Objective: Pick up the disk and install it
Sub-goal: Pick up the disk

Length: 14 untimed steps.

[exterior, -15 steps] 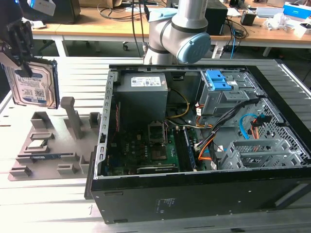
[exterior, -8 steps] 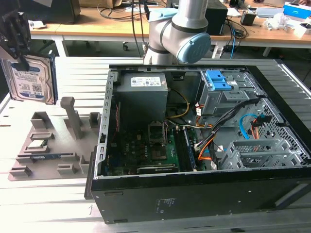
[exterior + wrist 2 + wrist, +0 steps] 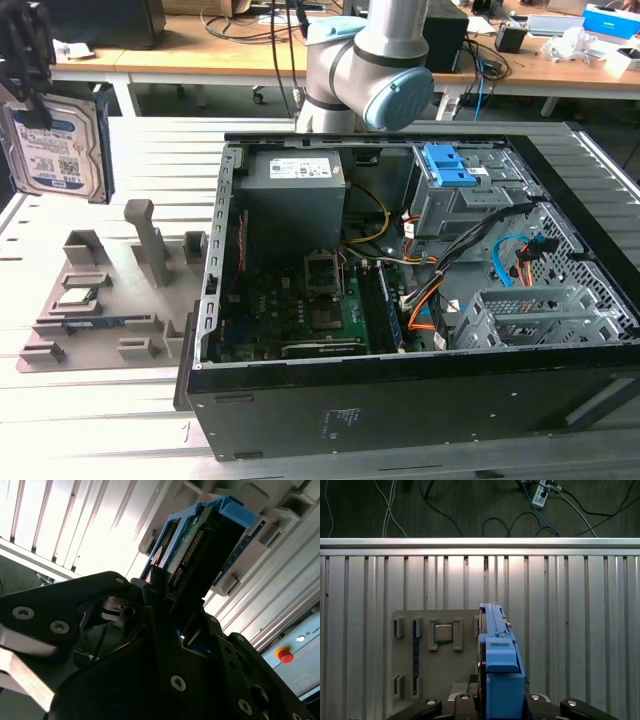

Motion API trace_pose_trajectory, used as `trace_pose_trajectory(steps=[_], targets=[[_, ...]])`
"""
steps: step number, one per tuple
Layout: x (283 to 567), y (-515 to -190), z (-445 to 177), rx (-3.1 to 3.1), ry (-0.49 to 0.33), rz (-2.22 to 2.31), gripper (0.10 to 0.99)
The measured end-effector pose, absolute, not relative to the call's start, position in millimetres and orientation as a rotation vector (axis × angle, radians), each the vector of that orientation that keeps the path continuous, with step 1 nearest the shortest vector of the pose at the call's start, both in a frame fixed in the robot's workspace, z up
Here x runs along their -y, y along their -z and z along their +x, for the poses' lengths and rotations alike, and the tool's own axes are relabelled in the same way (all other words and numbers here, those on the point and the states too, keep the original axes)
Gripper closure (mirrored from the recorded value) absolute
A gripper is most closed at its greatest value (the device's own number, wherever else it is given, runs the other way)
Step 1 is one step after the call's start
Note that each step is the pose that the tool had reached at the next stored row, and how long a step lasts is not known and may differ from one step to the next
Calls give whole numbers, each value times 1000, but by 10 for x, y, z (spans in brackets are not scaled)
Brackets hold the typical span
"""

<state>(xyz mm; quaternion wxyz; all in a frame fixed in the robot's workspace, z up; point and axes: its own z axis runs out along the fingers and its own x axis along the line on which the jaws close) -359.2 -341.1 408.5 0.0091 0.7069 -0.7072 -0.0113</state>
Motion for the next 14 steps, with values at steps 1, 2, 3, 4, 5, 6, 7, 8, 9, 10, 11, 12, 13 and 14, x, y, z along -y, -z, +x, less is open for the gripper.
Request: trace_pose_trajectory(steps=[1,2,3,4,5,6,7,8,9,10,11,12,13,14], targets=[[3410,-4103,-3592,2209,35,2208,722],[3410,-4134,-3592,2209,35,2208,722],[3410,-4158,-3591,2209,35,2208,722],[3410,-4177,-3591,2209,35,2208,722],[3410,-4203,-3591,2209,35,2208,722],[3409,-4234,-3591,2209,35,2208,722],[3409,-4255,-3591,2209,35,2208,722],[3409,-4273,-3591,2209,35,2208,722],[3409,-4303,-3591,2209,35,2208,722],[3409,-4319,-3590,2209,35,2208,722],[3409,-4341,-3590,2209,35,2208,722],[3409,-4366,-3590,2209,35,2208,722],[3409,-4382,-3590,2209,35,2208,722],[3408,-4409,-3589,2209,35,2208,722]])
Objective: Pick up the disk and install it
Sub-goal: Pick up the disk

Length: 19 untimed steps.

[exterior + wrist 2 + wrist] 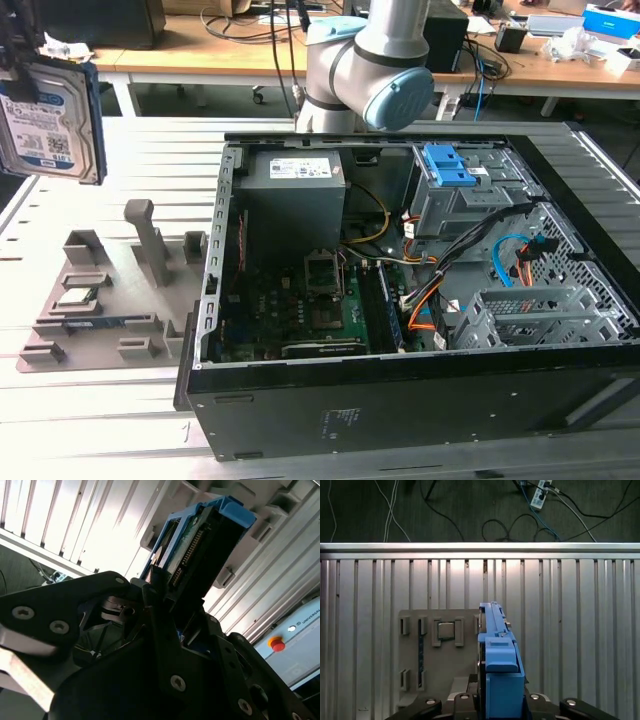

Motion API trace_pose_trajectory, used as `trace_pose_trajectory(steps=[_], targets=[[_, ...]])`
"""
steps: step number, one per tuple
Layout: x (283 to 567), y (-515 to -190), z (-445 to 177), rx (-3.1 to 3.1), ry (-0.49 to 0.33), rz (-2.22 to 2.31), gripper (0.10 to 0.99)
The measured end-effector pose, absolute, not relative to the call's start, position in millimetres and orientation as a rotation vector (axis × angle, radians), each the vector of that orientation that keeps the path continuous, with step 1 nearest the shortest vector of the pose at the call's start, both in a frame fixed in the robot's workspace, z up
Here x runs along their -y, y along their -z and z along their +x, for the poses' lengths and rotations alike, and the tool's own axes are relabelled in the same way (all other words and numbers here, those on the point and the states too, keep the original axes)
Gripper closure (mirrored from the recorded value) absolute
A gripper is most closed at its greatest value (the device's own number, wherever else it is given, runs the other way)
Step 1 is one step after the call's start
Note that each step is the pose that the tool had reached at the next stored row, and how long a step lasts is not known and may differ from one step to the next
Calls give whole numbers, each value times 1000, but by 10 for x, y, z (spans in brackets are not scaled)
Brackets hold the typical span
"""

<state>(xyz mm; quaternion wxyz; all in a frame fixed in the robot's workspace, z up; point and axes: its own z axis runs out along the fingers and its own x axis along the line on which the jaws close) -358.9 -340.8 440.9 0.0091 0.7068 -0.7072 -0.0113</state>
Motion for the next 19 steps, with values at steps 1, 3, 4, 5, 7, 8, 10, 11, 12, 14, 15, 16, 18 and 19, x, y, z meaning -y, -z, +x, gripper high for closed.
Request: trace_pose_trajectory(steps=[1,3,4,5,7,8,10,11,12,14,15,16,18,19], targets=[[3409,-4445,-3589,2209,35,2208,722],[3408,-4478,-3589,2209,35,2208,722],[3408,-4493,-3589,2209,35,2208,722],[3408,-4515,-3589,2209,35,2208,722],[3408,-4553,-3588,2209,35,2208,722],[3408,-4587,-3588,2209,35,2208,722],[3407,-4665,-3588,2209,35,2208,722],[3407,-4695,-3587,2209,35,2208,722],[3407,-4719,-3587,2209,35,2208,722],[3406,-4752,-3587,2209,35,2208,722],[3406,-4770,-3587,2209,35,2208,722],[3406,-4789,-3587,2209,35,2208,722],[3406,-4835,-3586,2209,35,2208,722],[3406,-4864,-3585,2209,35,2208,722]])
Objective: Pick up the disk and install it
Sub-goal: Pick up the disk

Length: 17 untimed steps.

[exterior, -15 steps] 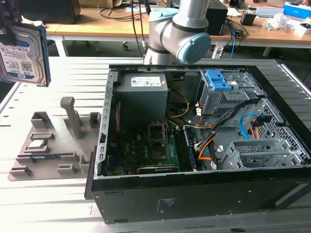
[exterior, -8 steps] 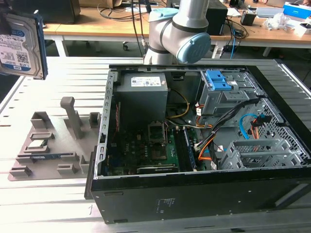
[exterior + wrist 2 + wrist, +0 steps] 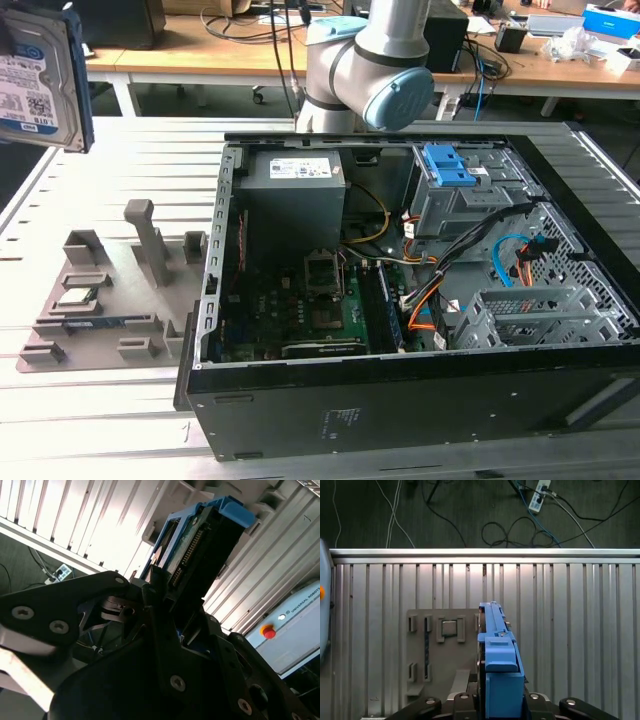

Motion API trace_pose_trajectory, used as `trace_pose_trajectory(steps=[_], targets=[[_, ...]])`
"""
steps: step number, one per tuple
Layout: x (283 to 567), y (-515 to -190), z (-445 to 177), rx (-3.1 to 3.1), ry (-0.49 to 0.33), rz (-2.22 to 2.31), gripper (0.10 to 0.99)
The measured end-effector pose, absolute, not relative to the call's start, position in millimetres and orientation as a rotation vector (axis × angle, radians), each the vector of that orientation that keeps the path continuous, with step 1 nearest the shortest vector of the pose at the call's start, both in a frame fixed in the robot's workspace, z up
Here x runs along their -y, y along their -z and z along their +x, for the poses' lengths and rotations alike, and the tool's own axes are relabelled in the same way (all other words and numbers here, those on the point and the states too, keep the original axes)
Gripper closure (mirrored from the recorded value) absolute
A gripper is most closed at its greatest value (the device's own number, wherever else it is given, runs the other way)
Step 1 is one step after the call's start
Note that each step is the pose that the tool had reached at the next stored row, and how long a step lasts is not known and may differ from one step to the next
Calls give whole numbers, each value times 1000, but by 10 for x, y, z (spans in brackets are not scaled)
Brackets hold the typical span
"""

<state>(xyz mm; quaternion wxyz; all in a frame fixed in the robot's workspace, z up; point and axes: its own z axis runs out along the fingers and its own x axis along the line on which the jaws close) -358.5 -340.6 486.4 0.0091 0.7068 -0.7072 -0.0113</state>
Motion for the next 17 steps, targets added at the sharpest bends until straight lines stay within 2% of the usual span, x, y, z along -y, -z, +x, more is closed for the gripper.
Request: trace_pose_trajectory(steps=[17], targets=[[3405,-5225,-3581,2209,35,2208,722]])
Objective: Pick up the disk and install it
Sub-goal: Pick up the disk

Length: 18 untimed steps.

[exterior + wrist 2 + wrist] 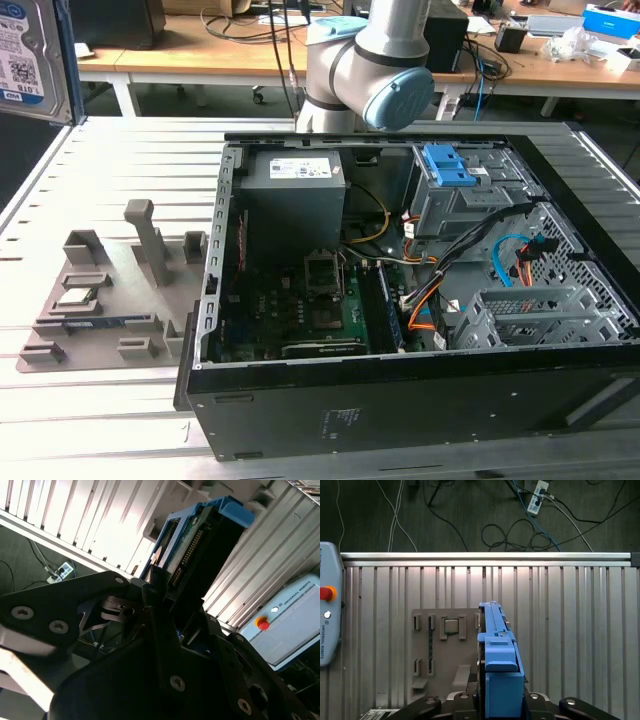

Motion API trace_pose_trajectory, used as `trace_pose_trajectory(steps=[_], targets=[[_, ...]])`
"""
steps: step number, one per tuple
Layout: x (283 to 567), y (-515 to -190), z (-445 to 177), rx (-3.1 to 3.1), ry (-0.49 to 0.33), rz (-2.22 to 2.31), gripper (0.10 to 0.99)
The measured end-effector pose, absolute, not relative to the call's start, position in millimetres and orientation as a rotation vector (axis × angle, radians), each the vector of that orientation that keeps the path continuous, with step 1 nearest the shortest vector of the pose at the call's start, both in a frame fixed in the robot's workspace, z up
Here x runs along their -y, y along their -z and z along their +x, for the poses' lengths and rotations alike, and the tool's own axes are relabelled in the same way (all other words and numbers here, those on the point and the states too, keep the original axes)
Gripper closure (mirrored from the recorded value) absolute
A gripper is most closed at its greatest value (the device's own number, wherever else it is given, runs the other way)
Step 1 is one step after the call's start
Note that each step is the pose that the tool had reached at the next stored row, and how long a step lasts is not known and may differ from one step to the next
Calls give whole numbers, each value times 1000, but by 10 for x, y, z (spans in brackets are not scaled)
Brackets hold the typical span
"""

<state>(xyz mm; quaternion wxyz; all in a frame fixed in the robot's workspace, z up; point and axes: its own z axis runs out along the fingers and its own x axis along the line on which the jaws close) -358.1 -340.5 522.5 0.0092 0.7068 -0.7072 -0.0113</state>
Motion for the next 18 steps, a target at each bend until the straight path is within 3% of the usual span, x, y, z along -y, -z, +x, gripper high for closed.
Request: trace_pose_trajectory(steps=[18], targets=[[3403,-5559,-3579,2209,35,2208,722]])
